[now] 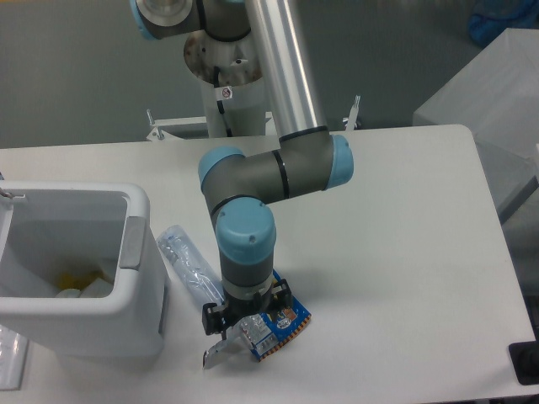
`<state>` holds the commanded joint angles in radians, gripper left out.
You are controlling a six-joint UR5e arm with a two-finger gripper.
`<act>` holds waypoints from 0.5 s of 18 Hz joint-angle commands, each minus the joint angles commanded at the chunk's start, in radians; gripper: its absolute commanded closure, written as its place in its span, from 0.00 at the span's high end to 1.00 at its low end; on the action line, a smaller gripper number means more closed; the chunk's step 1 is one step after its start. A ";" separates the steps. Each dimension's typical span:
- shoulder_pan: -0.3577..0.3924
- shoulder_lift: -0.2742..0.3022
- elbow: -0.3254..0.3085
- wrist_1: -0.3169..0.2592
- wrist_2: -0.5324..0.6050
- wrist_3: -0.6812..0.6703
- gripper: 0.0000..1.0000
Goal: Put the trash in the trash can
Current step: 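Lower the gripper onto the clear plastic bottle beside the wrapper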
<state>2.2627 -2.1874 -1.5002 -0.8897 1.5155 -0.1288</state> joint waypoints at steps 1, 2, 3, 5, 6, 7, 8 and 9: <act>-0.003 -0.009 -0.002 0.000 0.014 0.000 1.00; -0.006 -0.014 -0.003 0.000 0.031 -0.005 1.00; -0.012 -0.018 -0.005 0.003 0.037 -0.015 1.00; -0.018 -0.031 -0.003 0.012 0.038 -0.025 1.00; -0.018 -0.032 -0.003 0.015 0.038 -0.025 1.00; -0.020 -0.032 -0.005 0.015 0.038 -0.025 1.00; -0.020 -0.034 -0.005 0.015 0.038 -0.025 1.00; -0.022 -0.034 -0.006 0.017 0.038 -0.025 1.00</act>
<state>2.2412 -2.2212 -1.5064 -0.8729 1.5539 -0.1534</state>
